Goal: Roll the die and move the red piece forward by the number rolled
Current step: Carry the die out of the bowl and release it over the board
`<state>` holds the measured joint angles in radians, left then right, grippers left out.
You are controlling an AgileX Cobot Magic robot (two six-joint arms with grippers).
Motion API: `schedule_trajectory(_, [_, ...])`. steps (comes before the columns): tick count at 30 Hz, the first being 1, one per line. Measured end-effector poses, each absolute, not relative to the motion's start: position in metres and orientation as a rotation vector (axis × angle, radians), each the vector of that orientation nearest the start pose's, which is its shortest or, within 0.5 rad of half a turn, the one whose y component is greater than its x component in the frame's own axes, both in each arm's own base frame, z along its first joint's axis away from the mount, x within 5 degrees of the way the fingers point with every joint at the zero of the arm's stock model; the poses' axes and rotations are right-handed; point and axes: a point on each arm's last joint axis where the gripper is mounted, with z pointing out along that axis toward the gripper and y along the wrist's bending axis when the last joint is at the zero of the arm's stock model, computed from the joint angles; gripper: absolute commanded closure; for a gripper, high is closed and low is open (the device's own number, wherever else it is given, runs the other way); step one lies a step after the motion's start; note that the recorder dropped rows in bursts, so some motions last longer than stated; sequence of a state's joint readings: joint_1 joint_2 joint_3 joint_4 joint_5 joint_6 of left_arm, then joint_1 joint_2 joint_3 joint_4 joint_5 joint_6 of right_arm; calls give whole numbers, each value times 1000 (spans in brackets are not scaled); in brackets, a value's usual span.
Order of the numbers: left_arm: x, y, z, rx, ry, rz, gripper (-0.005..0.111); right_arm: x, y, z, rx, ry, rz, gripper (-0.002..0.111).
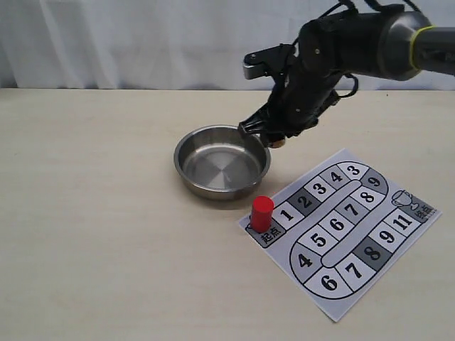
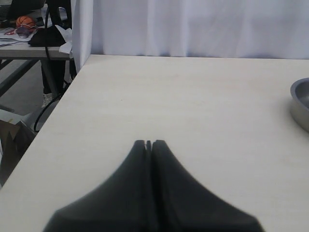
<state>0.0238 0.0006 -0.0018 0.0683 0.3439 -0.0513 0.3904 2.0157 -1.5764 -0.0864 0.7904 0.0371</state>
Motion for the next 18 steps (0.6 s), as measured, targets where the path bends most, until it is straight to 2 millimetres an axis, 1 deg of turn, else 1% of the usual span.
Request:
schedule_trajectory(1, [53,3,183,-26,1826,47,107,404,153,213,-515,2666,19,104])
schedule_trajectory(3, [53,3,183,-26,1826,47,107,399,130,211,-456,2702,-4,104])
schedule_trajectory(7, [53,3,183,-26,1826,47,107,387,79,202,-312,2779,-75,104])
schedule_trajectory(8, [53,3,183,-26,1826,47,107,384,63,197,-249,2803,-108,104])
schedule_trajectory(10, [53,3,183,-26,1826,47,107,379,39,193,-167,2831,-183,104])
schedule_trajectory(11, [53,3,183,-26,1826,47,107,374,23,189,-122,2849,-237,104])
schedule_trajectory(14, [53,3,183,-26,1826,47,107,364,-7,179,-41,2890,-329,104])
schedule_trajectory(18, [53,3,183,-26,1826,47,107,354,-31,168,15,2926,-383,104])
